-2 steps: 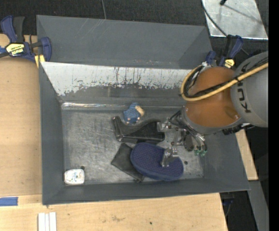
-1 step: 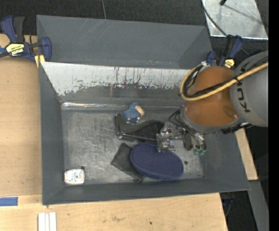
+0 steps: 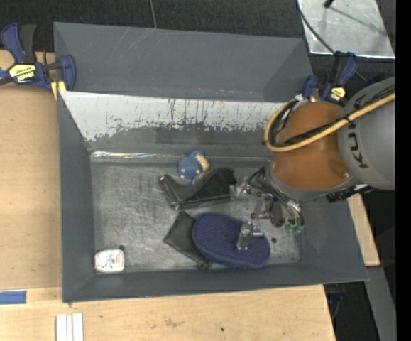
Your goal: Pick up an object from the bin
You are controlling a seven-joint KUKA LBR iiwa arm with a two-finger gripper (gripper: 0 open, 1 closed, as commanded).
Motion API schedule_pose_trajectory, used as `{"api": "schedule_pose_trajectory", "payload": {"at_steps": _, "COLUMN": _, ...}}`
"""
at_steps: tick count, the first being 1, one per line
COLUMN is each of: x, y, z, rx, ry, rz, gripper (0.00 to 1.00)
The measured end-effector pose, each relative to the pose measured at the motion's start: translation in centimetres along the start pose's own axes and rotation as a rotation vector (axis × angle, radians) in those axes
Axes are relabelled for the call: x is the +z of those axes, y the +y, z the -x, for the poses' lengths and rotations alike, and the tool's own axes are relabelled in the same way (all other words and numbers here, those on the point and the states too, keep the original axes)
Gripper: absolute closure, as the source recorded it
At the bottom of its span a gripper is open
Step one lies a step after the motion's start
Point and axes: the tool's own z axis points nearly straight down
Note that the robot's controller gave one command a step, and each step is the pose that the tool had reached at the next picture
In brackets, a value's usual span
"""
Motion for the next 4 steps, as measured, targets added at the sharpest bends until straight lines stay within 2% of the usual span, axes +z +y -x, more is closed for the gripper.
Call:
{"api": "schedule_pose_trajectory", "payload": {"at_steps": 1, "x": 0.09, "y": 0.14, "z": 0.15, "rx": -0.001, "ry": -0.007, "rz": 0.002, "gripper": 1.0}}
{"api": "schedule_pose_trajectory", "payload": {"at_steps": 2, "x": 0.23, "y": 0.02, "z": -0.06, "rx": 0.0, "ry": 0.001, "rz": 0.0, "gripper": 0.0}}
{"api": "schedule_pose_trajectory", "payload": {"at_steps": 3, "x": 0.2, "y": 0.14, "z": 0.01, "rx": -0.001, "ry": -0.002, "rz": 0.002, "gripper": 1.0}}
{"api": "schedule_pose_trajectory", "payload": {"at_steps": 4, "x": 0.18, "y": 0.14, "z": 0.03, "rx": -0.001, "ry": -0.003, "rz": 0.002, "gripper": 0.0}}
